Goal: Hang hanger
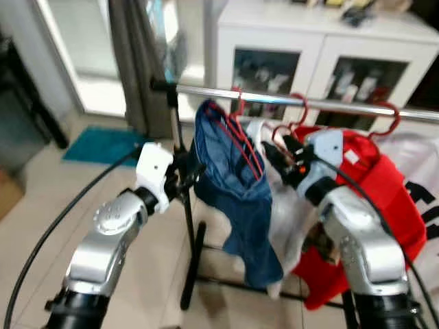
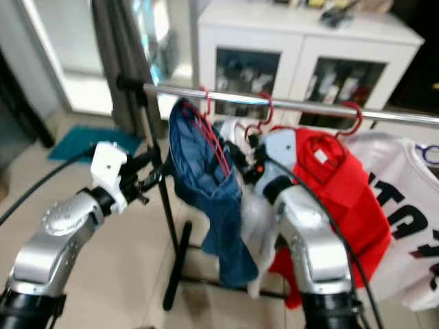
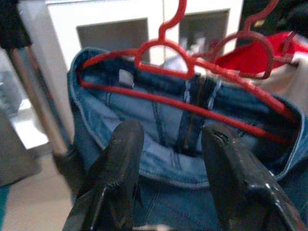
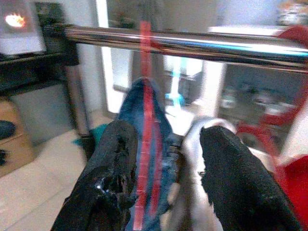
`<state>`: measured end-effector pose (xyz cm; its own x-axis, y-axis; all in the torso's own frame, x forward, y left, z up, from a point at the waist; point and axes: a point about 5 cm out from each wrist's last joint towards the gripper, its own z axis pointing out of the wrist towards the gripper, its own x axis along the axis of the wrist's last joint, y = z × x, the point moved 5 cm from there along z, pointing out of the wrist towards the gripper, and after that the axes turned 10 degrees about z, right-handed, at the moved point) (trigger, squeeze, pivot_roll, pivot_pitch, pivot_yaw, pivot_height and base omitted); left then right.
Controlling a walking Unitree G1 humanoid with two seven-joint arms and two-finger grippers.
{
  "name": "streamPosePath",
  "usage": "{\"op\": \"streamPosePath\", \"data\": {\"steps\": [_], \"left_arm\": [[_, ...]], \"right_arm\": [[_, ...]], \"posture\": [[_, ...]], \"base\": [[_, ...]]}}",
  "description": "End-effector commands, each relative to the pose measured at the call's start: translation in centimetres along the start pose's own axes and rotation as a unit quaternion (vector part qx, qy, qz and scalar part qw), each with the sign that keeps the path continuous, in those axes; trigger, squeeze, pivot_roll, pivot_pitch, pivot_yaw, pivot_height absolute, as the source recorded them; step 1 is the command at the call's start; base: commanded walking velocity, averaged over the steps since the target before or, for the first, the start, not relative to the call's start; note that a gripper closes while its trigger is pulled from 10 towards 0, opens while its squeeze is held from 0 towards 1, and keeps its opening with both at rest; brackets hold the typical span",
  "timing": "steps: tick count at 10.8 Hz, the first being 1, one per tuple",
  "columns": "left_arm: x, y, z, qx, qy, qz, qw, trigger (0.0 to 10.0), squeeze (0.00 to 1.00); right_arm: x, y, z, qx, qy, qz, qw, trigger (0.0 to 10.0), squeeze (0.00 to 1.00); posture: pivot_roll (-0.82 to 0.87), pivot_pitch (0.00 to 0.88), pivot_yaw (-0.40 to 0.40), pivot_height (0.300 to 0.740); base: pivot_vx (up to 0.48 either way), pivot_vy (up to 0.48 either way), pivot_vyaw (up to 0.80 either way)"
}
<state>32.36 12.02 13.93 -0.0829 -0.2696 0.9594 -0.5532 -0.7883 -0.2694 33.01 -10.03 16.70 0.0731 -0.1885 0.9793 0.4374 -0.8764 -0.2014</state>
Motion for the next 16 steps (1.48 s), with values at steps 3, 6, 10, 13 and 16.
{"op": "streamPosePath", "data": {"steps": [3,6,10,13,16], "left_arm": [[0.2,0.5,0.1,-0.02,0.005,0.002,1.0,10.0,0.0],[0.0,0.8,0.0,-0.039,-0.001,0.007,0.999,10.0,0.0],[-0.3,1.0,0.2,-0.038,-0.002,0.005,0.999,10.0,0.0],[-0.6,0.9,0.3,-0.03,-0.005,0.005,1.0,10.0,0.0],[-0.7,1.0,0.5,-0.019,-0.005,0.0,1.0,10.0,0.0]], "right_arm": [[0.4,1.0,0.3,-0.019,0.0,-0.011,1.0,10.0,0.0],[1.2,3.0,0.9,-0.052,0.006,-0.008,0.999,10.0,1.0],[1.0,3.2,0.5,-0.04,-0.003,-0.016,0.999,10.0,1.0],[0.9,3.5,-0.1,-0.039,-0.003,-0.022,0.999,10.0,1.0],[0.1,3.4,-0.4,-0.05,-0.008,-0.024,0.998,10.0,1.0]], "posture": [[-0.05,0.0,0.011,0.74],[-0.04,0.0,0.011,0.74],[-0.05,0.0,0.007,0.74],[-0.07,0.0,0.017,0.74],[-0.07,0.0,0.002,0.74]], "base": [[0.0,0.0,0.0],[0.0,0.0,0.0],[0.0,0.0,0.0],[0.0,0.0,0.0],[0.0,-0.226,0.0]]}}
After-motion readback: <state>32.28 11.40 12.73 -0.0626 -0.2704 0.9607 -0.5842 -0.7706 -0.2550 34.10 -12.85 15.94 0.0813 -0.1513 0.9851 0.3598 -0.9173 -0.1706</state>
